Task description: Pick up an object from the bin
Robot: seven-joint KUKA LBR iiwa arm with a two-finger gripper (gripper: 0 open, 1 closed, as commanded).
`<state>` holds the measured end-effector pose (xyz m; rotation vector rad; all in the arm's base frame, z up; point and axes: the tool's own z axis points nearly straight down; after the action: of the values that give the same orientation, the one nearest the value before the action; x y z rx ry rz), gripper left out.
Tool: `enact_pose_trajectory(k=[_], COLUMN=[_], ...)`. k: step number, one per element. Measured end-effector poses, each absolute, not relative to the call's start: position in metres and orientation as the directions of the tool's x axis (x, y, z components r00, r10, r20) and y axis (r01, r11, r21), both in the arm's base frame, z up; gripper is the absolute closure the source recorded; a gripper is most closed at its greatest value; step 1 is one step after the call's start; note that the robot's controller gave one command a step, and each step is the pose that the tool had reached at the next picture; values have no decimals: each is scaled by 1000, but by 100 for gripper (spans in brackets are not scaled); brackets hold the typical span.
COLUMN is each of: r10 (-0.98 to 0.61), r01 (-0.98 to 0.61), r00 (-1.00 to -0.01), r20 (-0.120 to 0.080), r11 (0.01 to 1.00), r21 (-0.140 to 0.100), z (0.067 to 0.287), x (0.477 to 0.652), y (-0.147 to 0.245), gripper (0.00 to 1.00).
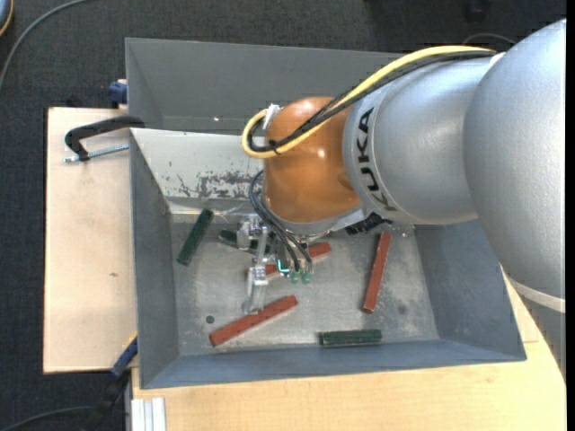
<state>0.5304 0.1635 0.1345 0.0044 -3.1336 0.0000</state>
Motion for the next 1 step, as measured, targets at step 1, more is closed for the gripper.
enact_pose_trajectory(k=[1], r10=[-272], r01=[-272], r00=[-962], r20=[4], r11=[962], r21=[0], z=[71], x=[500], y=[134], gripper=[0])
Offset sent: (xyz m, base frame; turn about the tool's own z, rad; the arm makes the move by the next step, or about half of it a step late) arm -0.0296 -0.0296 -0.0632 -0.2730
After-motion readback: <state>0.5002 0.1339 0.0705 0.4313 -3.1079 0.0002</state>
